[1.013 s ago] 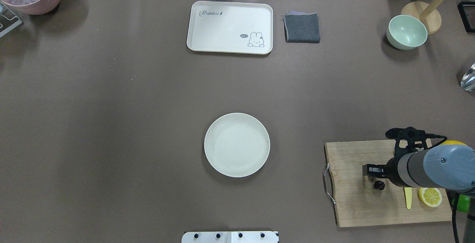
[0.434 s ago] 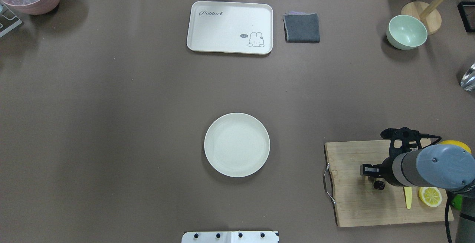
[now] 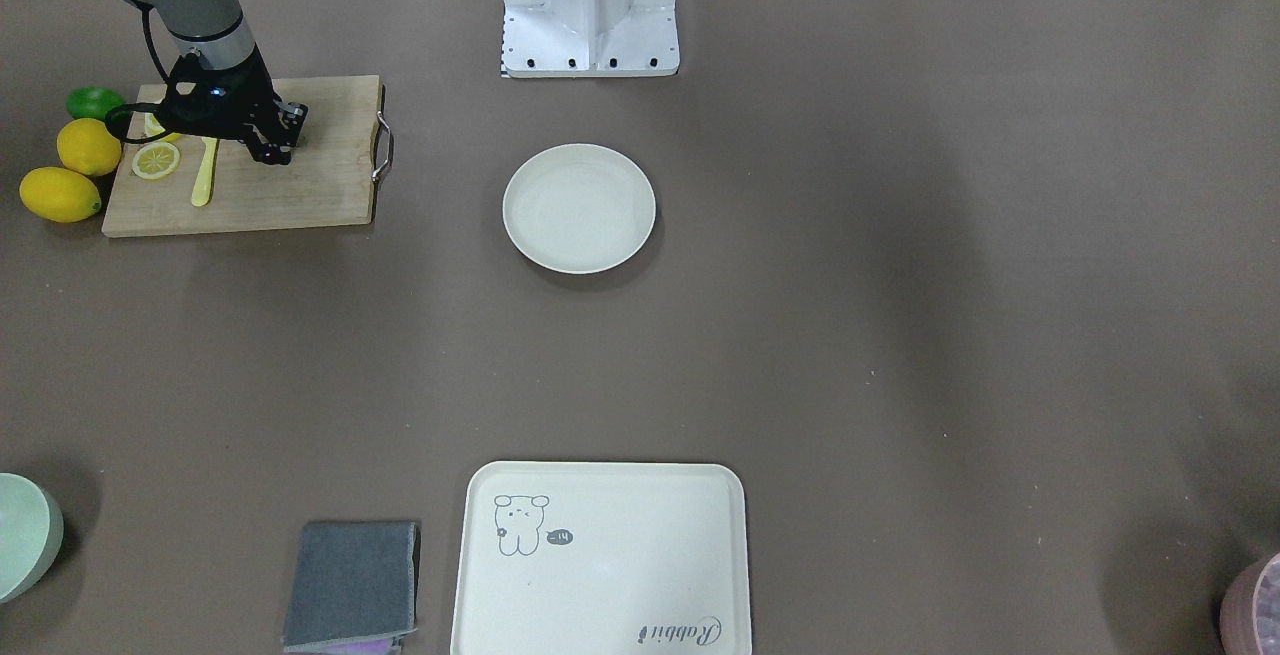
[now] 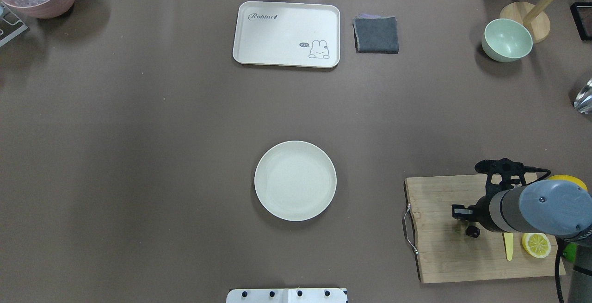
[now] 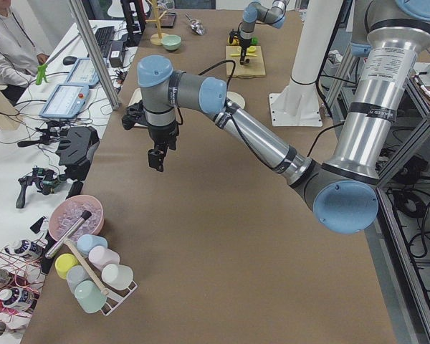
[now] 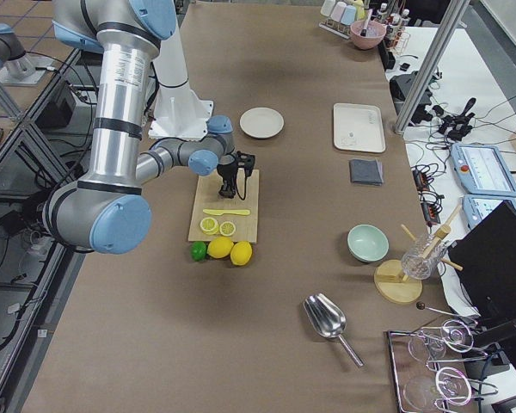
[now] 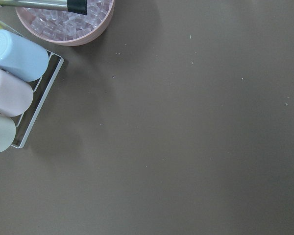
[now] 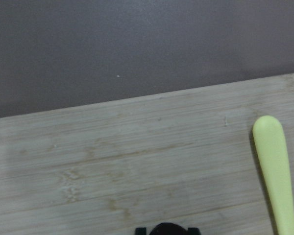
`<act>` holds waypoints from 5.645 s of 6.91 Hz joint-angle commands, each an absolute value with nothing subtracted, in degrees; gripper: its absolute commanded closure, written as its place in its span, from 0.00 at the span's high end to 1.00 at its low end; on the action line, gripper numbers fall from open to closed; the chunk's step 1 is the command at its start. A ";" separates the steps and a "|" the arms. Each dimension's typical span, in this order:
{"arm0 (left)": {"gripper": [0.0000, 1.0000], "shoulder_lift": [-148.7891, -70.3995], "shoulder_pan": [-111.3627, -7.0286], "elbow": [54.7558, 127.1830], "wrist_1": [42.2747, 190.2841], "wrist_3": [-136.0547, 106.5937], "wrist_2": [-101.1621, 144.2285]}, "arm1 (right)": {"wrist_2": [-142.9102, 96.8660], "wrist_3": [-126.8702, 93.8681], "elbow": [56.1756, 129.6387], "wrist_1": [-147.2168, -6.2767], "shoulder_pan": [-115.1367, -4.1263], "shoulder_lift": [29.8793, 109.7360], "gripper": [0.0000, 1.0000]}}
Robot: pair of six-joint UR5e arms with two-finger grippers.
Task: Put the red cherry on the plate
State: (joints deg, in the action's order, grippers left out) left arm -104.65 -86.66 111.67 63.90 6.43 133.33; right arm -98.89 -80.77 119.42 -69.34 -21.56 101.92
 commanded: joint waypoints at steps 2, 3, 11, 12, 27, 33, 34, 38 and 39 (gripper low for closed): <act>0.98 -104.33 -86.66 111.71 63.90 6.42 133.33 | -99.14 -80.77 119.97 -69.35 -21.79 101.60 0.00; 0.98 -104.33 -86.66 111.62 63.90 6.50 133.33 | -99.40 -80.86 120.84 -70.04 -21.97 99.95 0.00; 0.98 -104.24 -86.57 111.62 63.90 6.42 133.33 | -98.96 -87.71 103.67 -95.89 -23.55 55.87 0.00; 0.98 -104.24 -86.57 111.62 63.90 6.42 133.33 | -98.96 -89.19 98.49 -95.80 -23.99 50.50 0.00; 0.98 -100.37 -87.98 100.55 63.72 5.89 133.24 | -118.93 -46.43 115.14 -95.97 -57.64 74.67 1.00; 0.98 -100.28 -88.41 100.37 63.72 5.89 132.98 | -128.59 19.96 101.11 -100.35 -96.55 93.43 1.00; 0.98 -99.50 -89.46 100.55 63.72 6.15 132.98 | -128.41 22.21 100.29 -100.46 -98.68 93.78 1.00; 0.98 -97.56 -90.70 101.42 63.90 6.15 133.15 | -130.25 16.48 100.02 -99.49 -98.70 97.64 1.00; 0.98 -97.04 -90.70 101.43 63.98 6.24 133.15 | -129.73 14.35 100.02 -98.62 -98.53 97.12 1.00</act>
State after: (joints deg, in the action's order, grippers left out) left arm -97.69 -90.61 101.37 63.89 6.17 133.09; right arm -130.08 17.68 99.94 -99.36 -98.70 97.38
